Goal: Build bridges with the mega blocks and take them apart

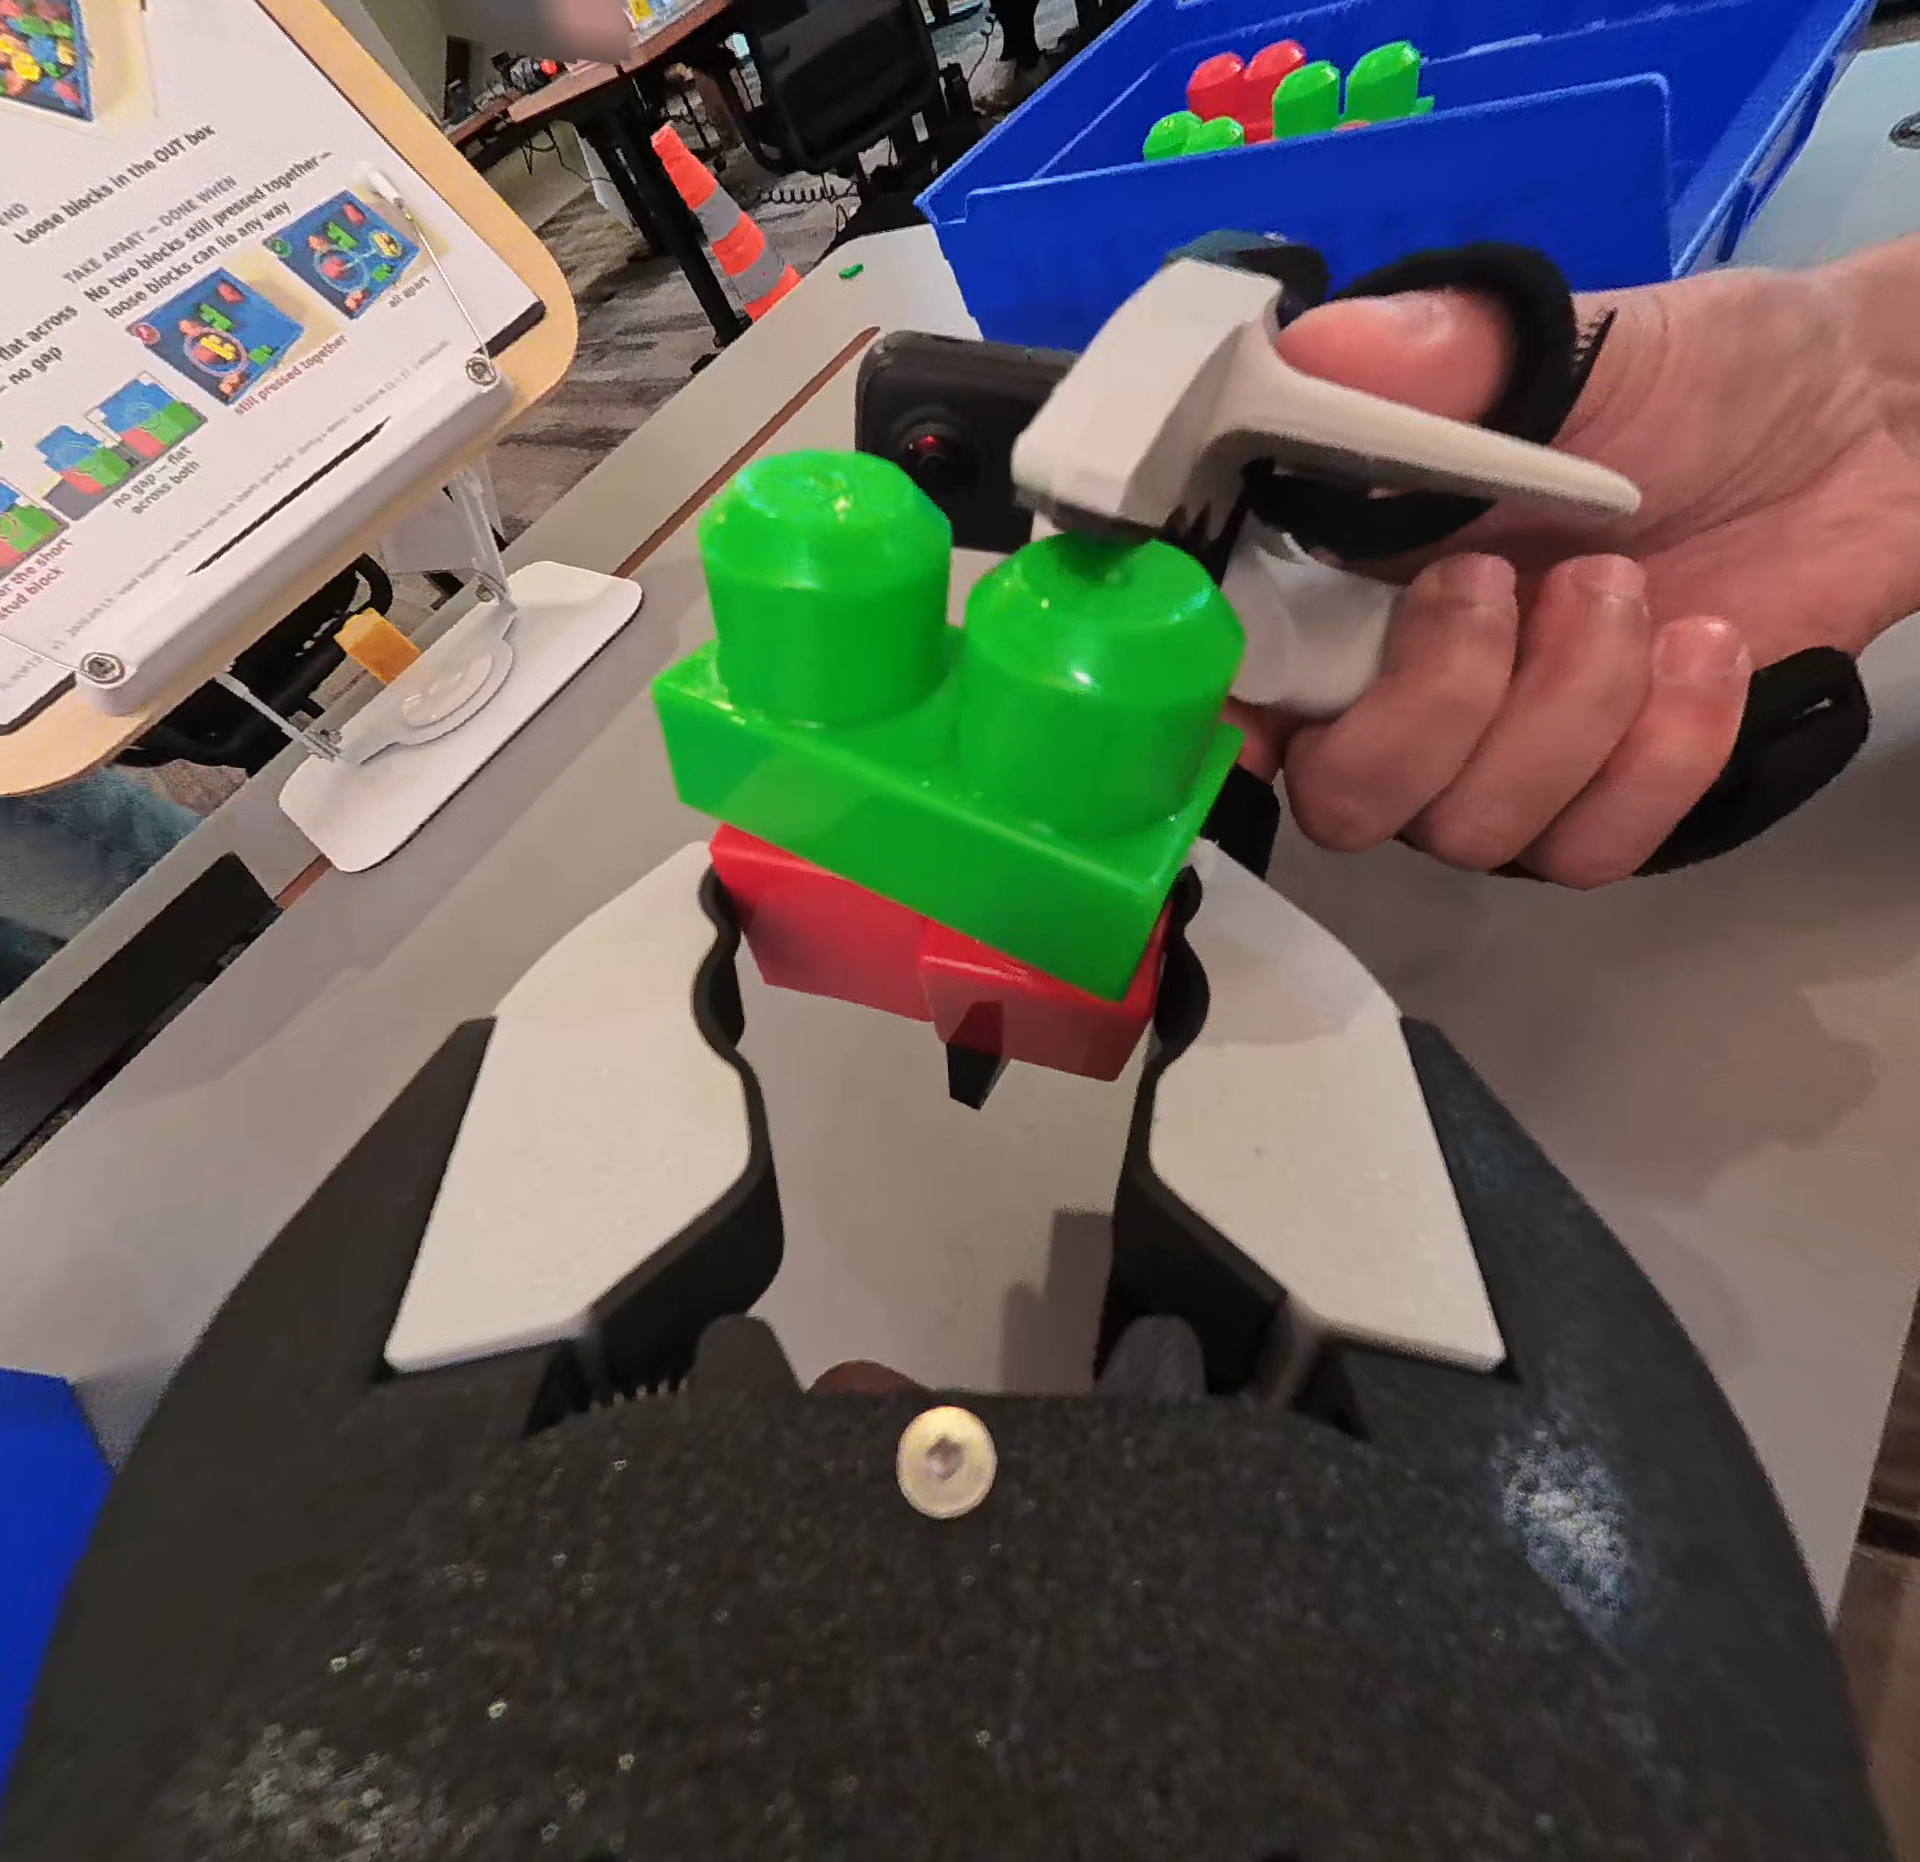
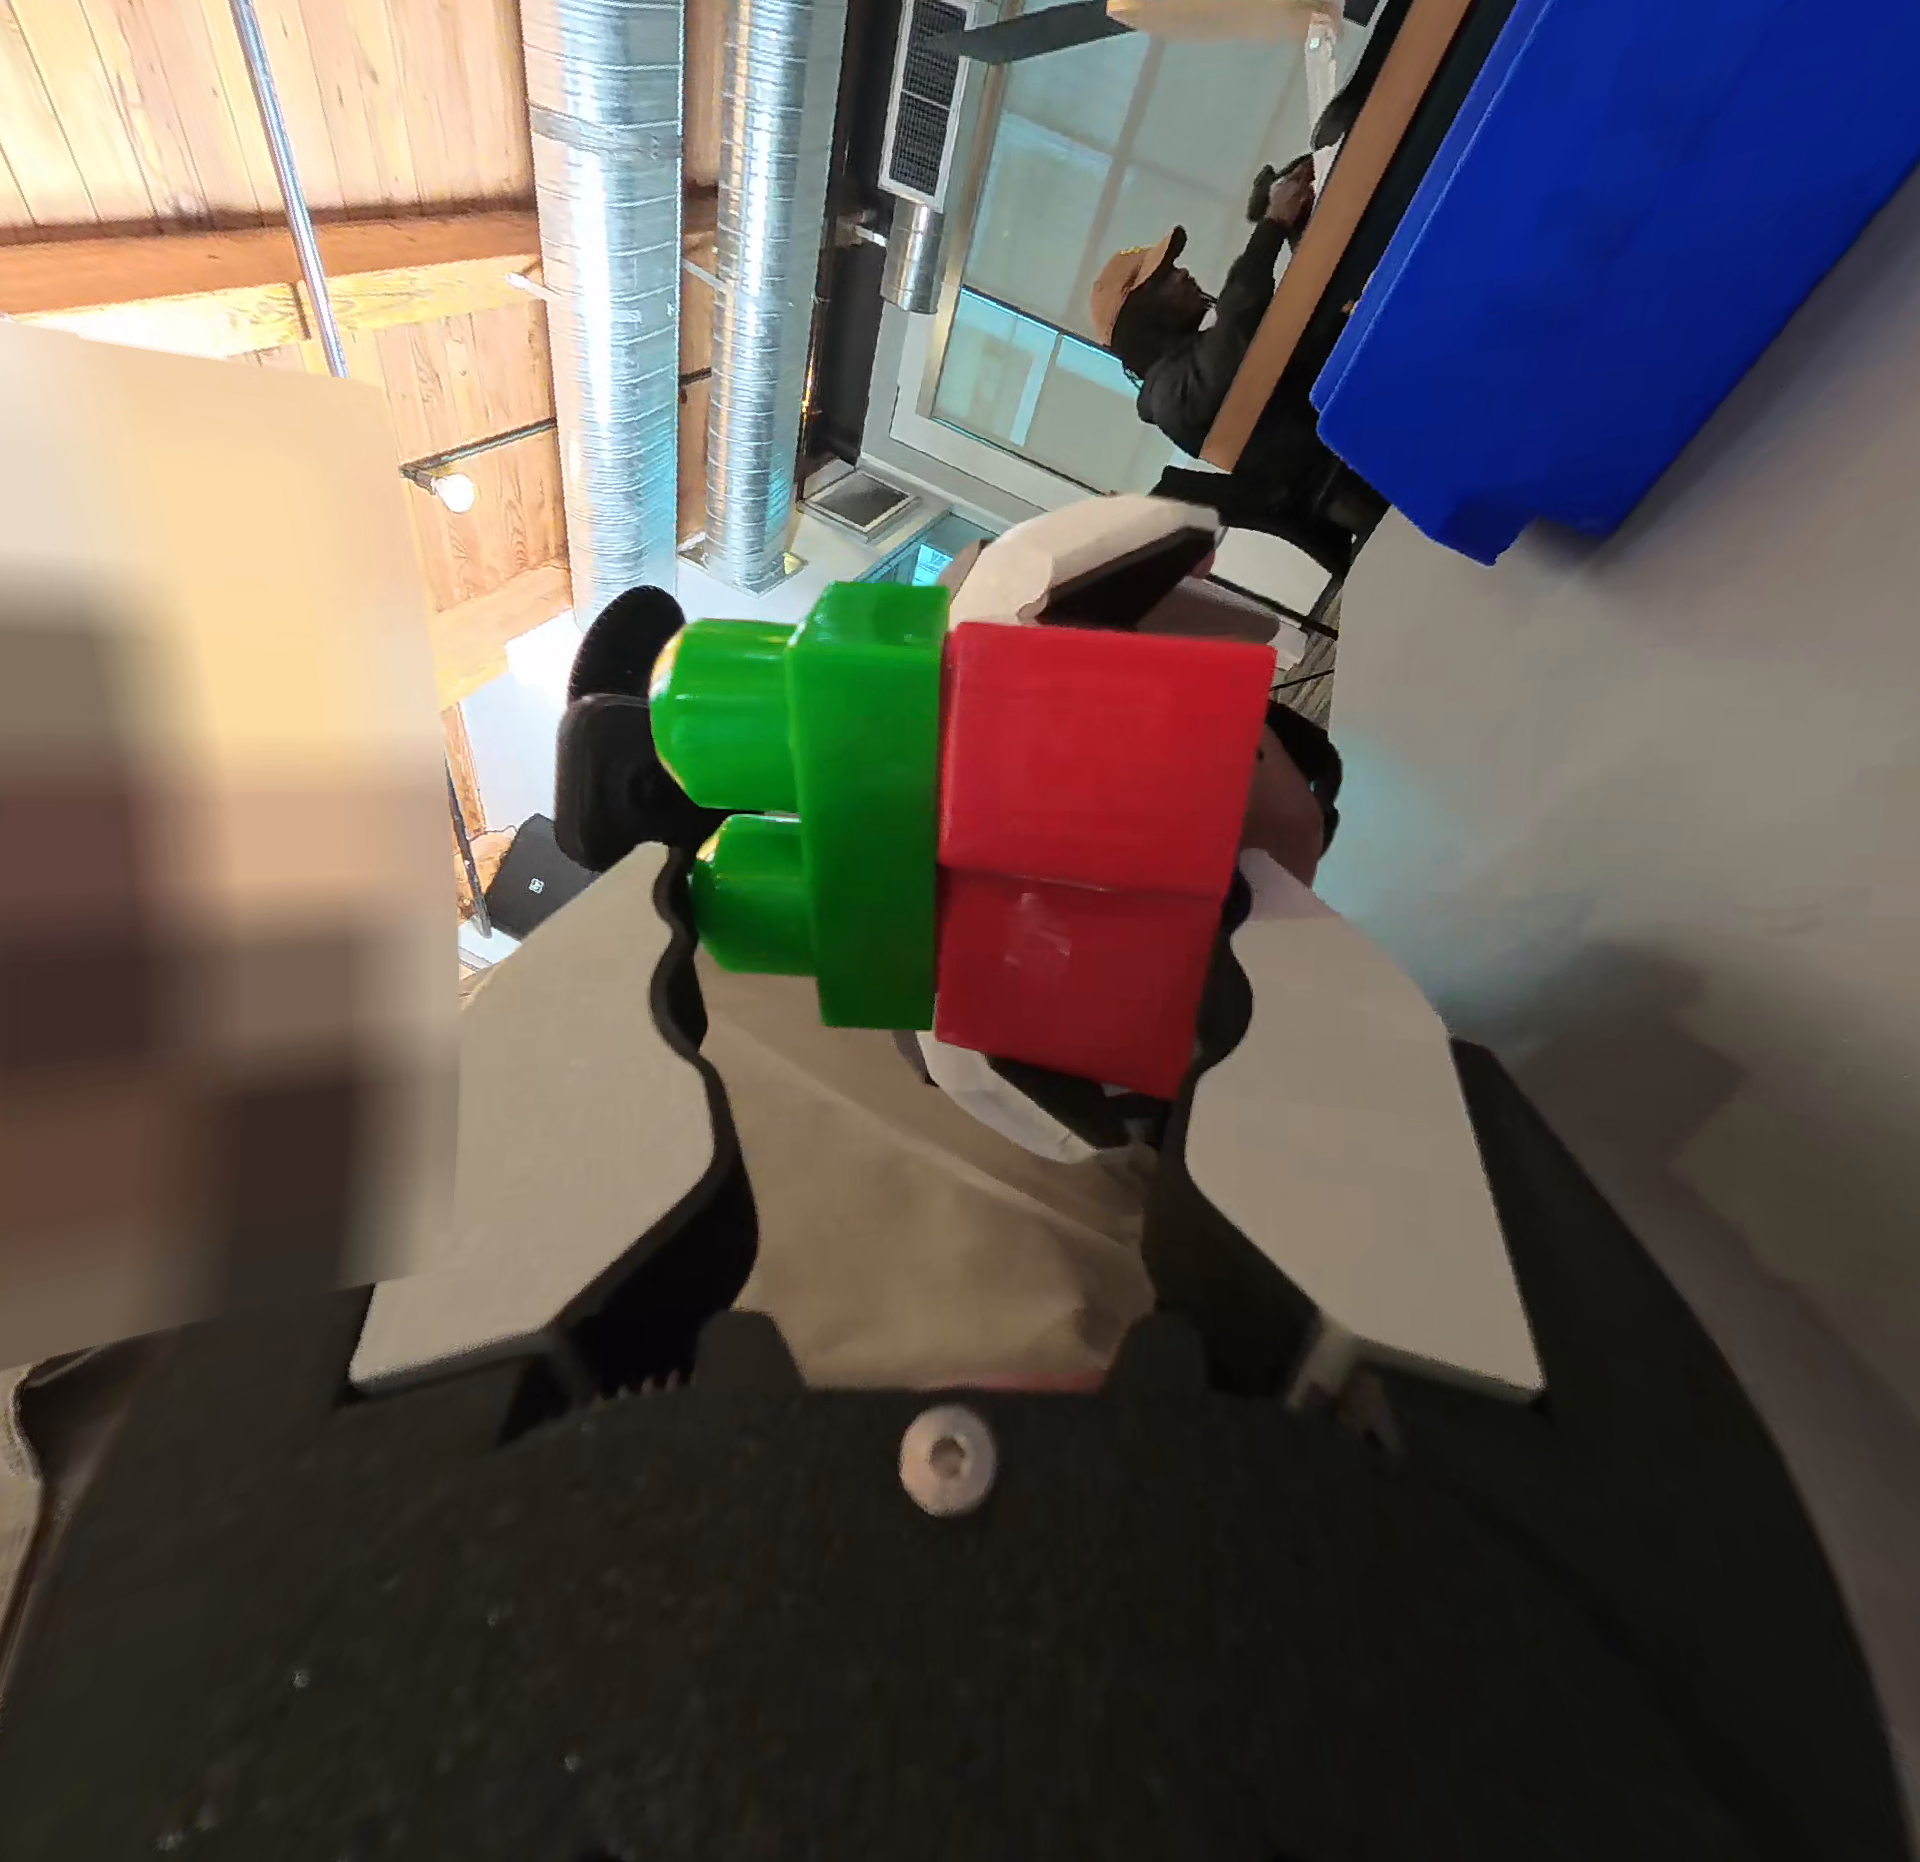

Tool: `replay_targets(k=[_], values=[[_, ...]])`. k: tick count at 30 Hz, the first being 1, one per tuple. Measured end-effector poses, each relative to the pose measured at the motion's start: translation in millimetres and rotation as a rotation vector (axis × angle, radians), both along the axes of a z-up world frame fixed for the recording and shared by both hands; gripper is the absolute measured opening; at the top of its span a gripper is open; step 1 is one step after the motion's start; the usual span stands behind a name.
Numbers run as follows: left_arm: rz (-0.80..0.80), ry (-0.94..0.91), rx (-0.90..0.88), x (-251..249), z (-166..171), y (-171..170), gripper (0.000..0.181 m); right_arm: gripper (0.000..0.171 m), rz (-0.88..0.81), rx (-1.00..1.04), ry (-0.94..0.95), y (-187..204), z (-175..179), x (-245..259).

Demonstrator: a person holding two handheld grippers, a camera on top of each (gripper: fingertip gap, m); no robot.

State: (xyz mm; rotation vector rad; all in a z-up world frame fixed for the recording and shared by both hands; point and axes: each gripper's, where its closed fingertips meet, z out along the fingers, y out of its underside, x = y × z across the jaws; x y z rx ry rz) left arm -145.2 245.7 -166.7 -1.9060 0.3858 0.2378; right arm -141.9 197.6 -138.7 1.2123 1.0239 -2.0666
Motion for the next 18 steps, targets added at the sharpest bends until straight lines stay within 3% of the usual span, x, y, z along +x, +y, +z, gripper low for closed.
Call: replay_targets(k=[18], values=[[-0.109,0.003,0.001,7.6,2.3,-9.4,0.078,0.094,0.098,-0.099,0.035,-5.8,7.9,10.0]])
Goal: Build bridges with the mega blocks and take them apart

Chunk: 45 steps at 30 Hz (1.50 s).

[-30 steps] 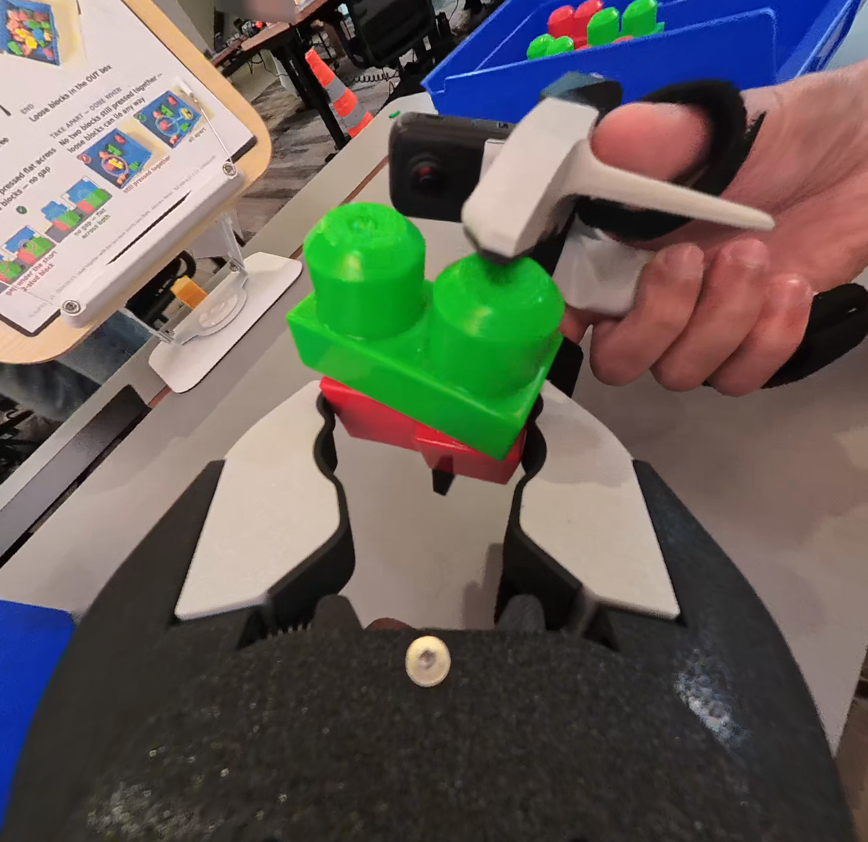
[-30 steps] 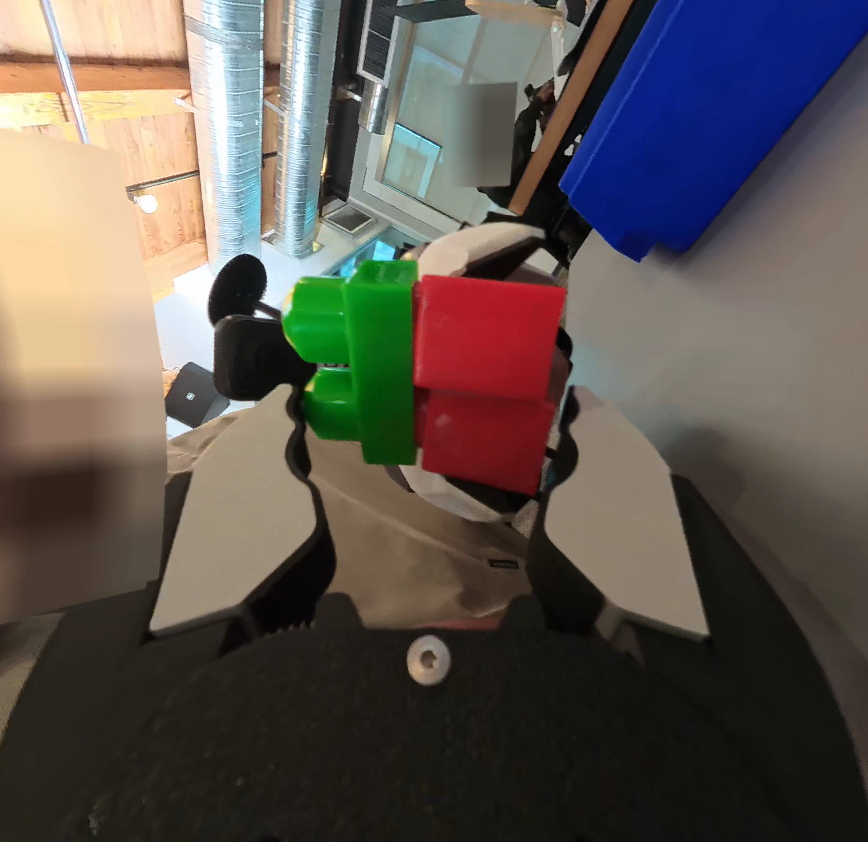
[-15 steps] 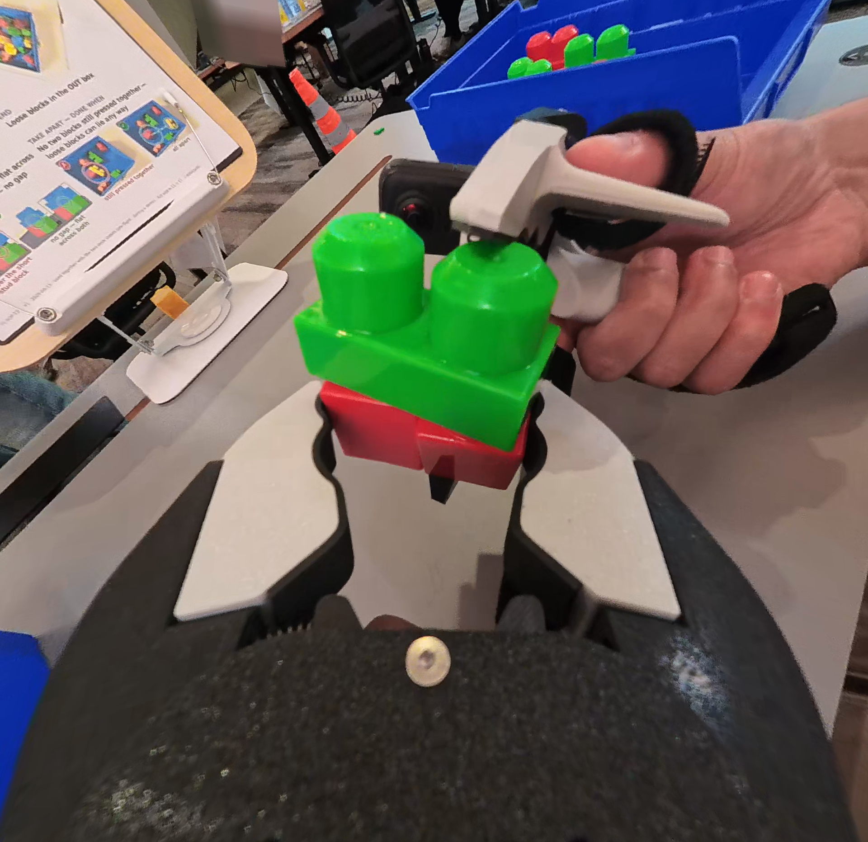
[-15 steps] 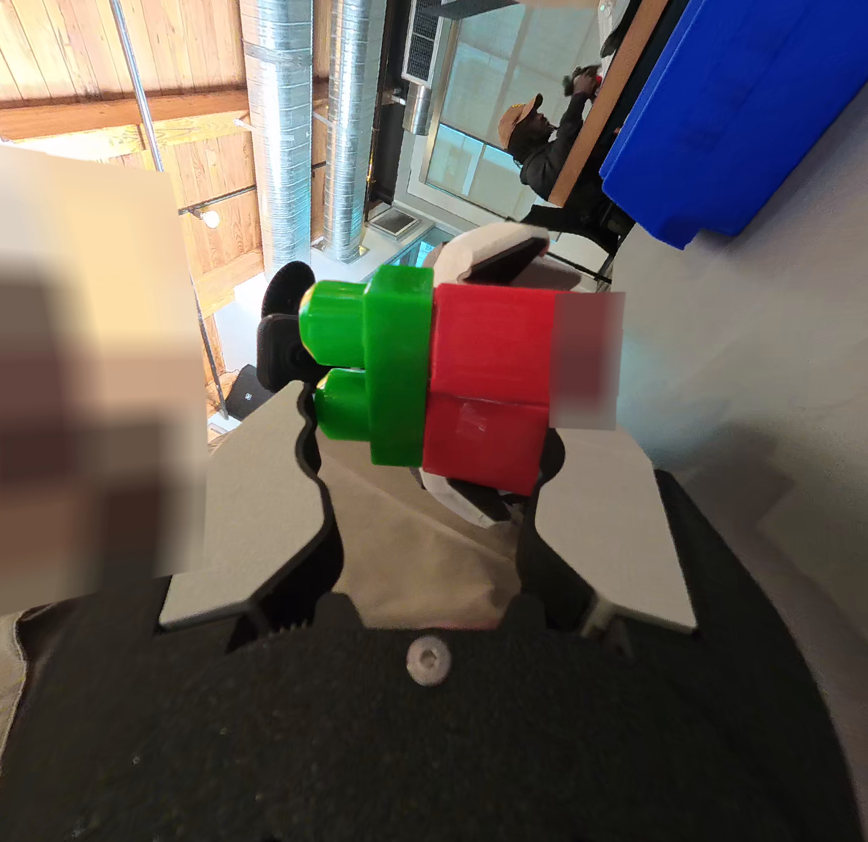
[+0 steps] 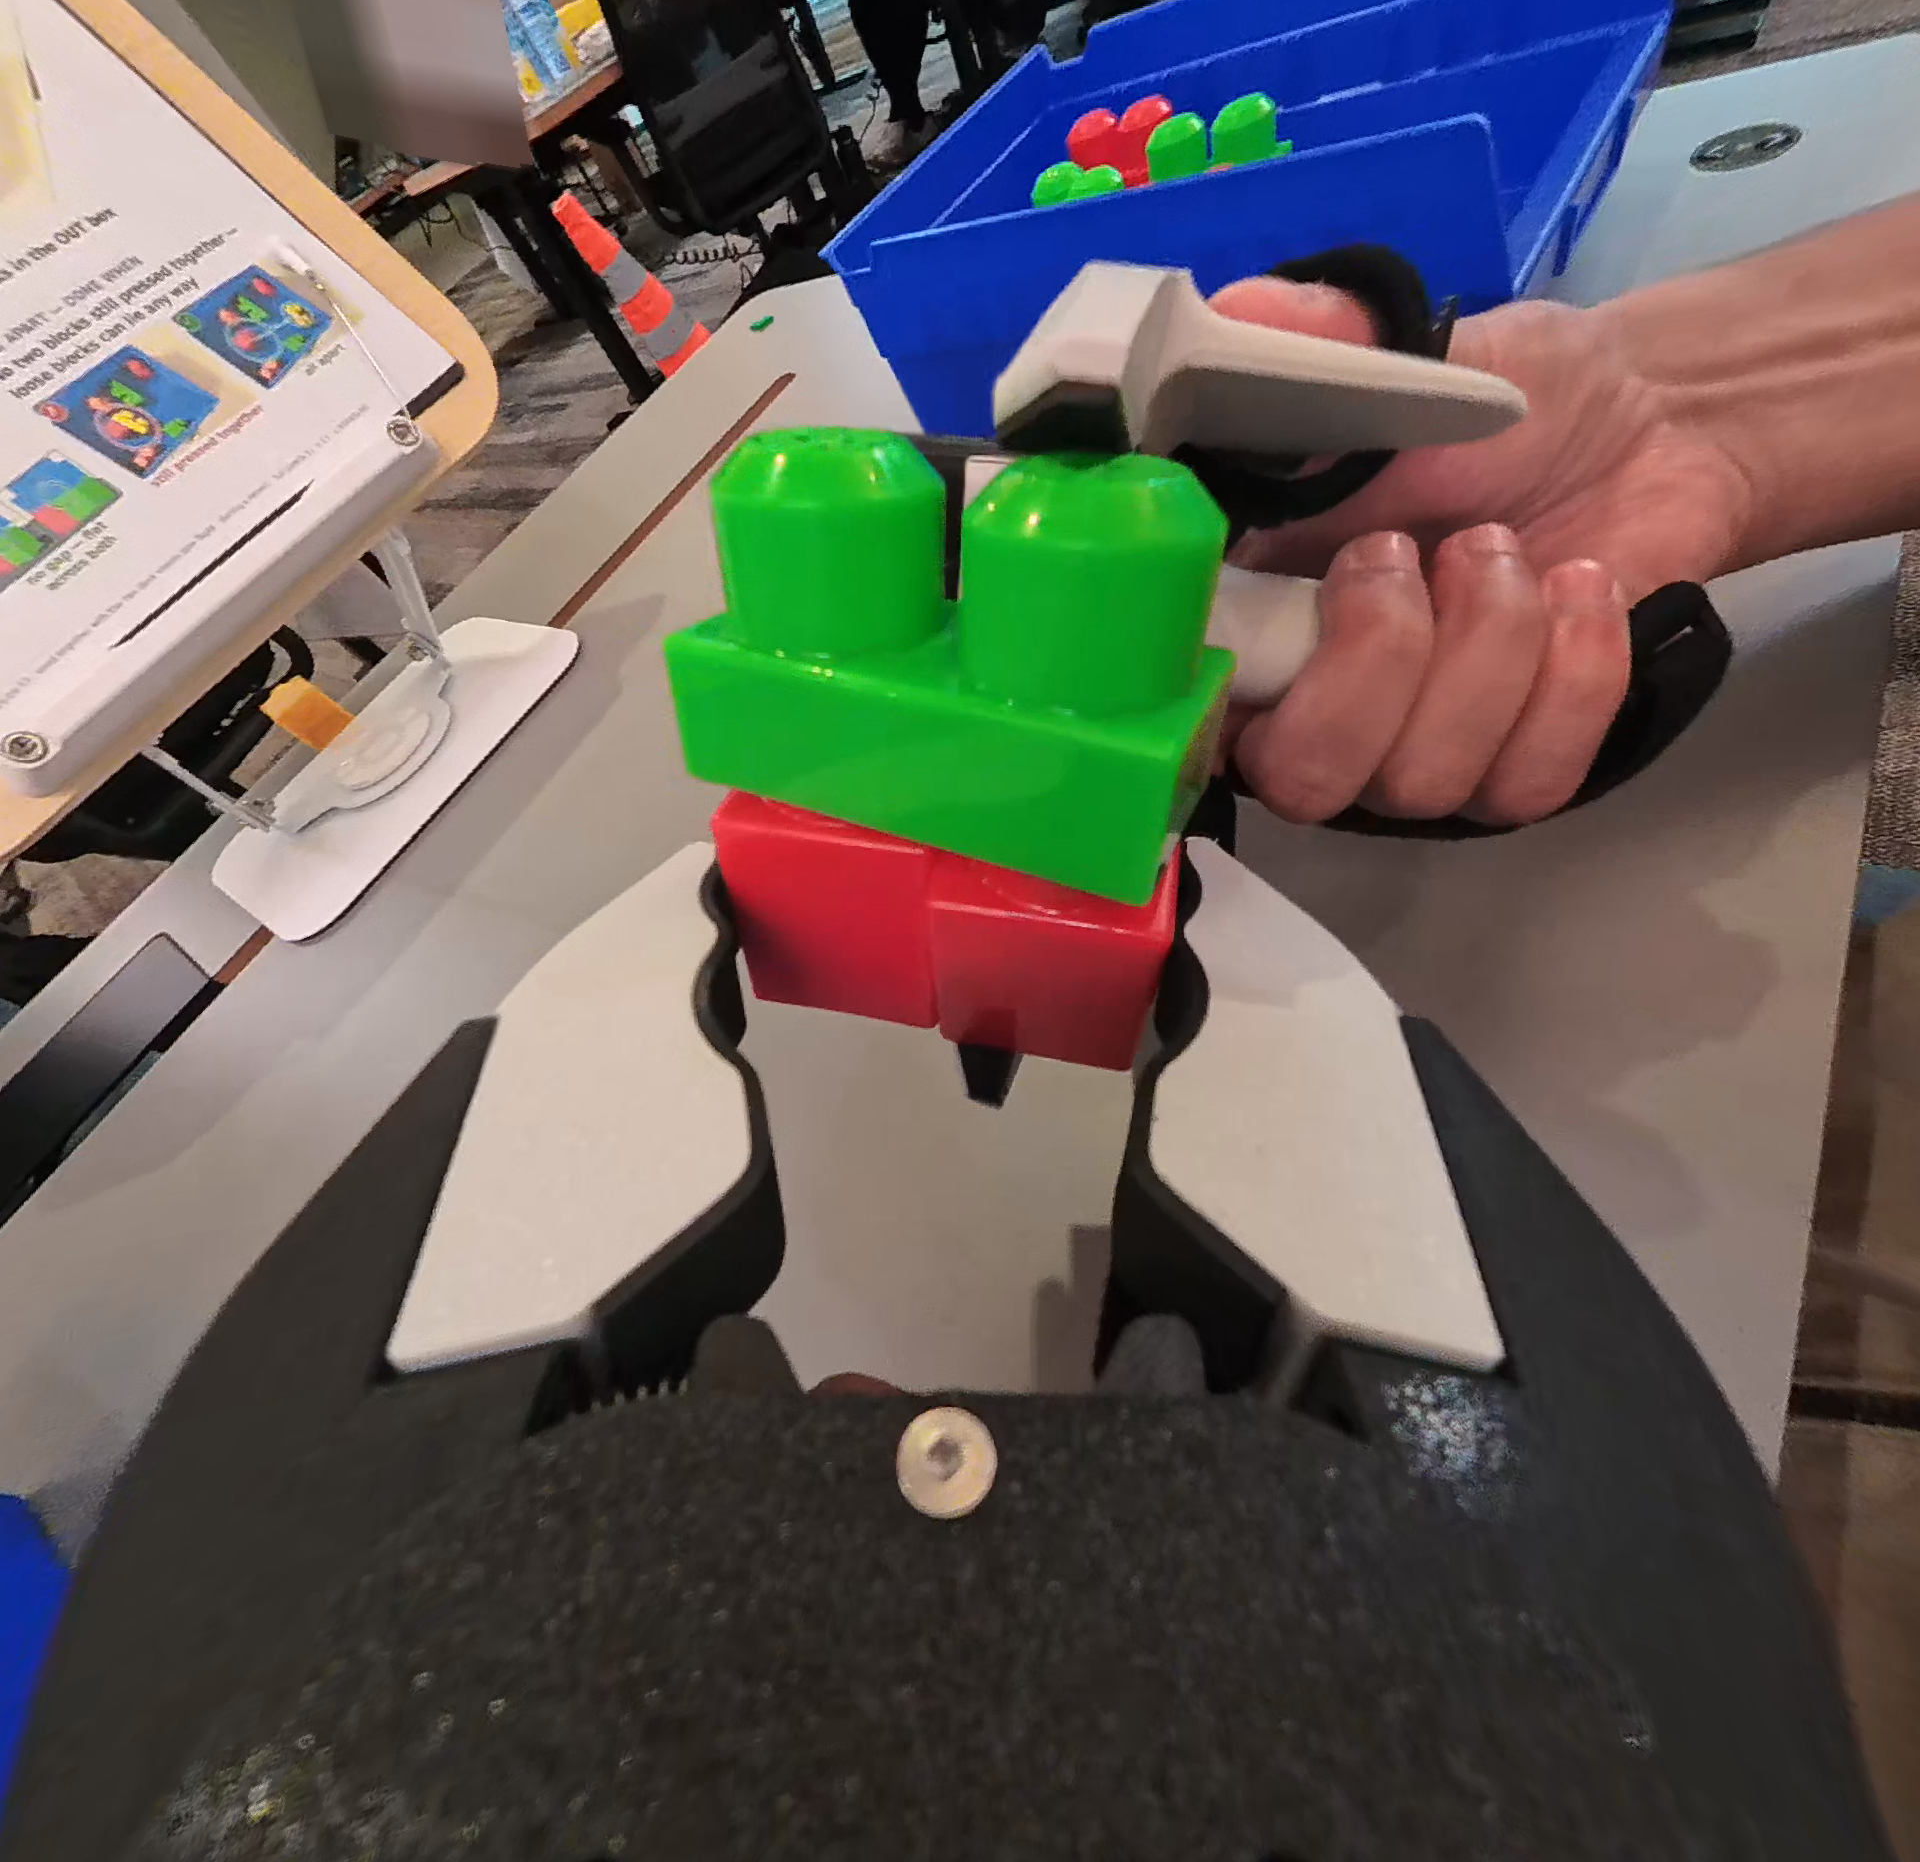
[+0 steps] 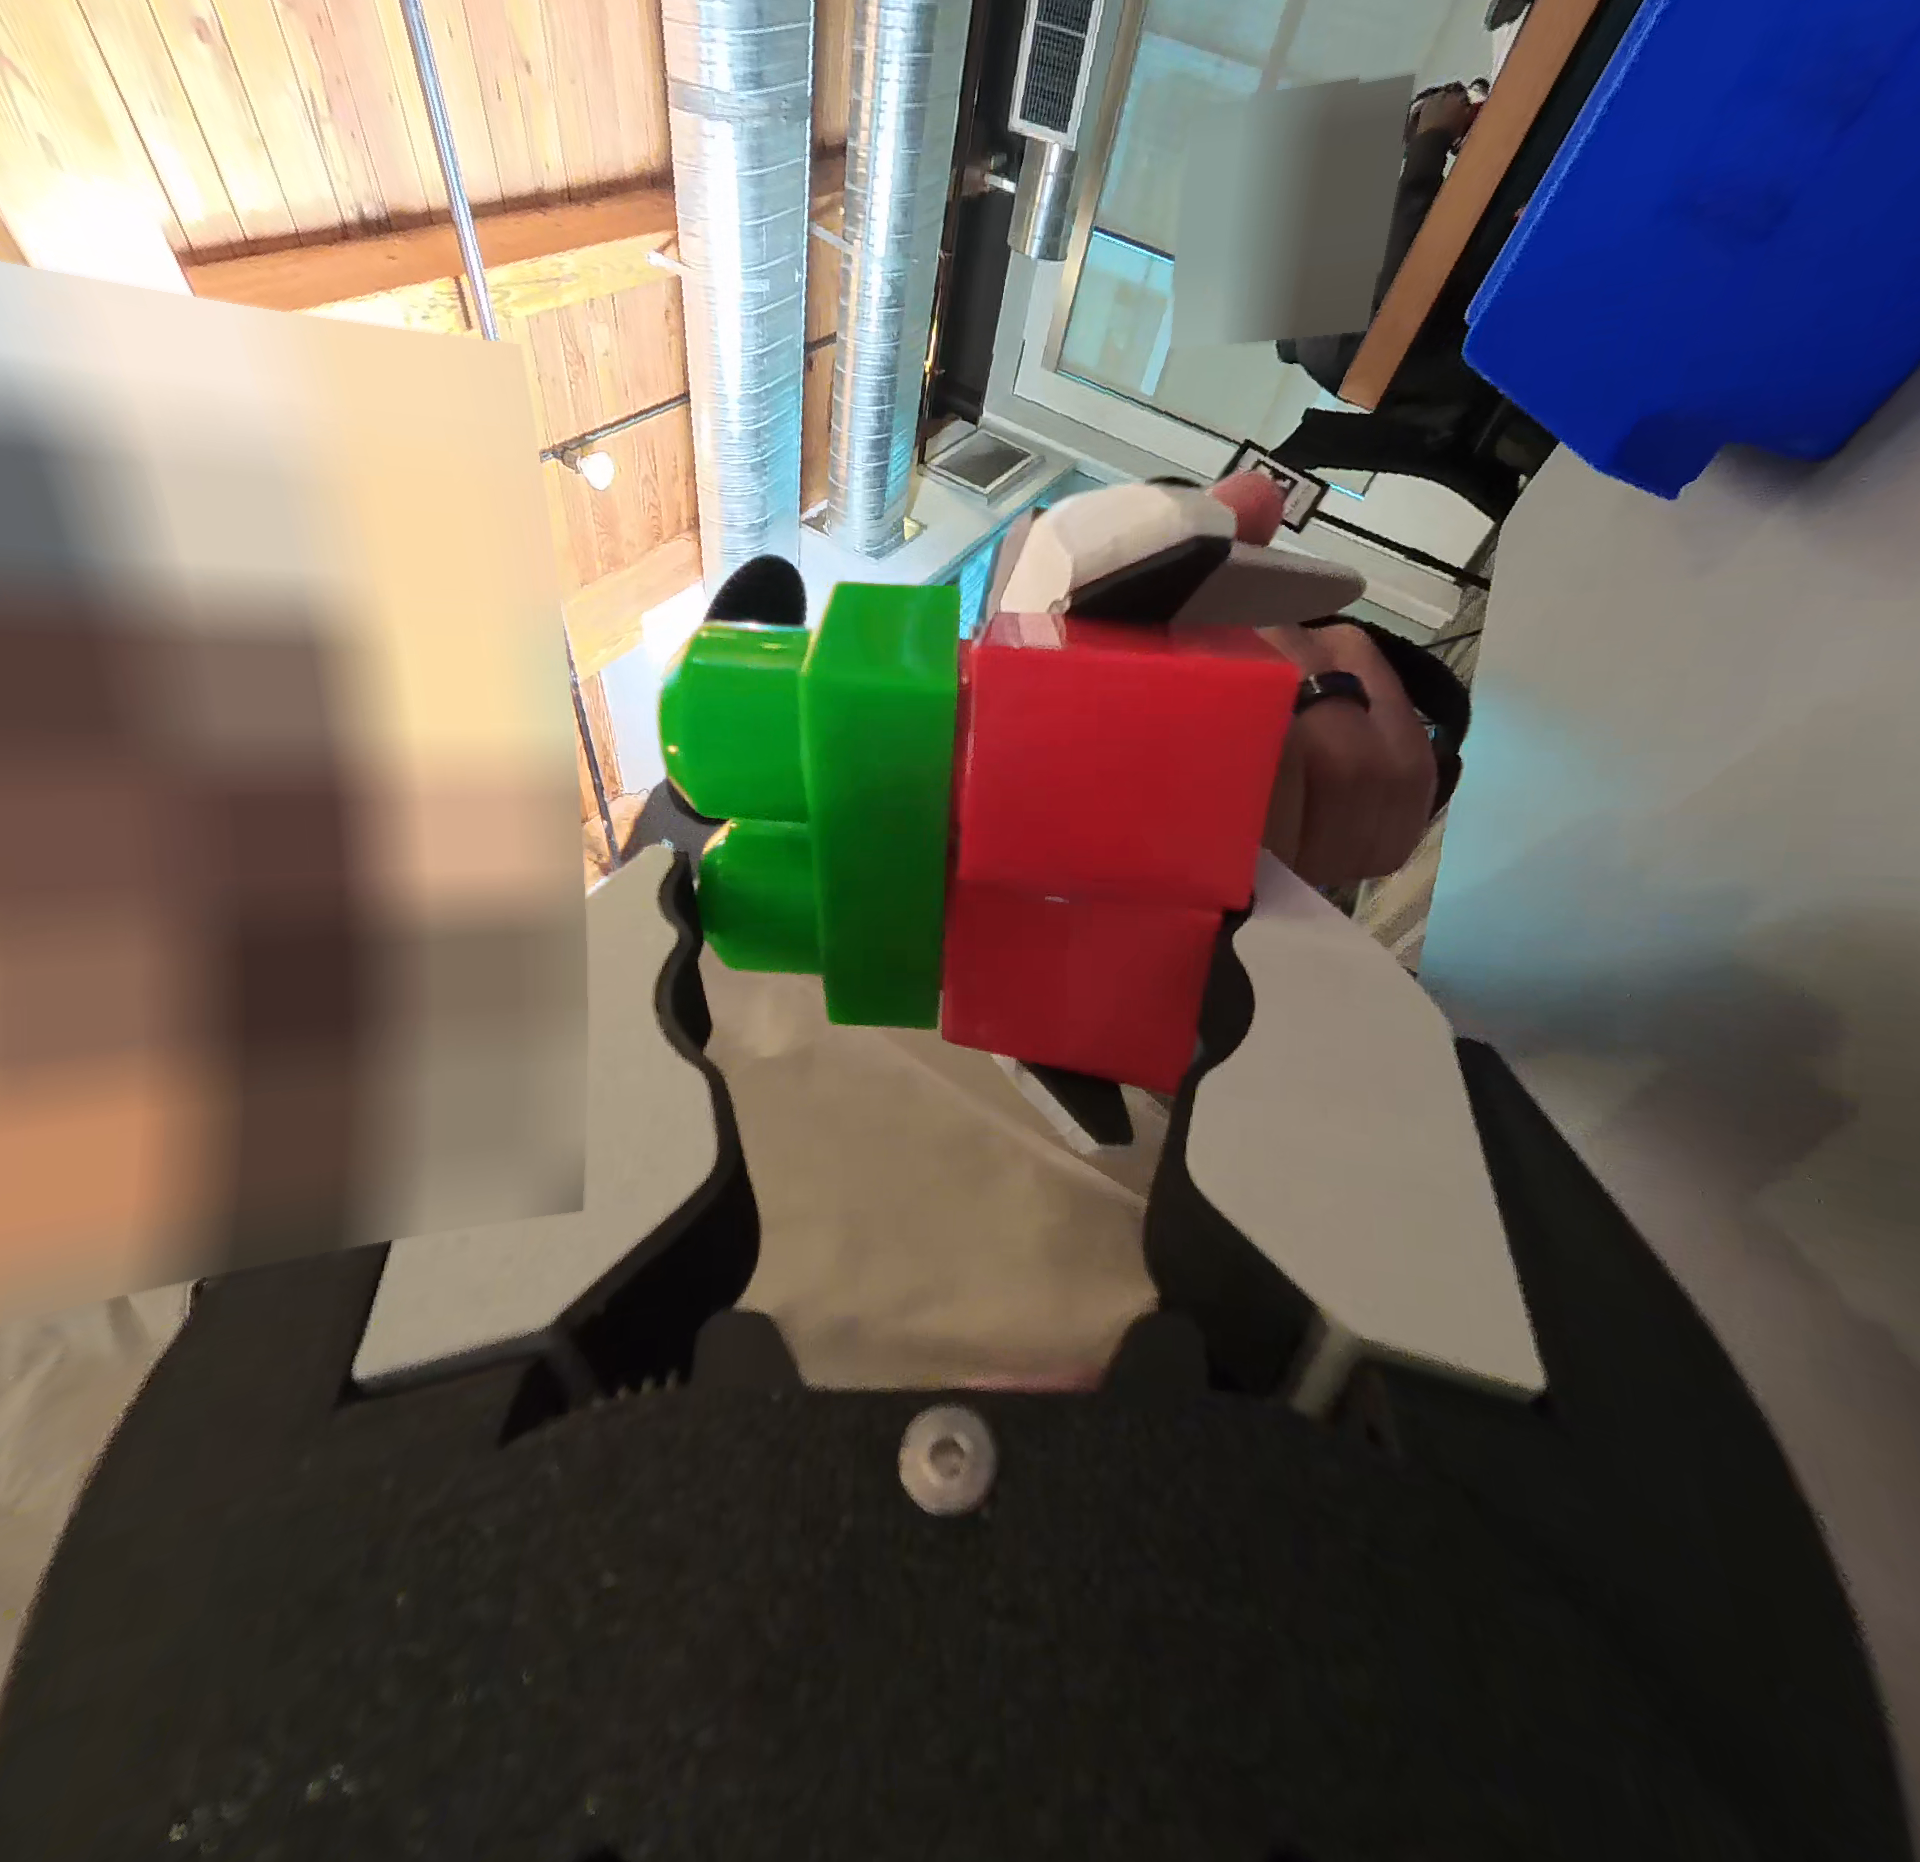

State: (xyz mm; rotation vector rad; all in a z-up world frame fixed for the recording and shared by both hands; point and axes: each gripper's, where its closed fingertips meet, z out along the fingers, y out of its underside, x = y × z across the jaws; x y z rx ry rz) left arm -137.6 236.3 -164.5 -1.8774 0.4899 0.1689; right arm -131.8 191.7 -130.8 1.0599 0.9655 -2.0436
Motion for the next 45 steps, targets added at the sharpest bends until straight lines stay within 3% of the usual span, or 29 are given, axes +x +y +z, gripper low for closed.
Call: replay_targets(k=[12,24,30,34,37,42,45], values=[[-0.011,0.054,0.028,4,3,-5,0.077,0.093,-0.093,0.121,0.030,19,6,-12],[-0.044,0.059,0.026,11,6,0,0.079,0.090,-0.056,0.001,0.000,18,10,-17],[0.011,0.129,0.015,4,-1,5,0.079,0.090,-0.104,0.078,0.001,23,7,-21],[0.019,0.119,0.043,3,1,5,0.079,0.092,-0.112,0.086,0.001,24,11,-22],[0.031,0.130,0.043,-2,2,4,0.079,0.106,-0.121,0.095,0.007,26,13,-21],[-0.054,0.094,0.067,9,7,-4,0.079,0.109,0.006,0.165,0.004,5,3,-8],[-0.080,0.097,0.042,16,1,-2,0.079,0.094,0.056,0.091,0.038,-3,10,-6]])
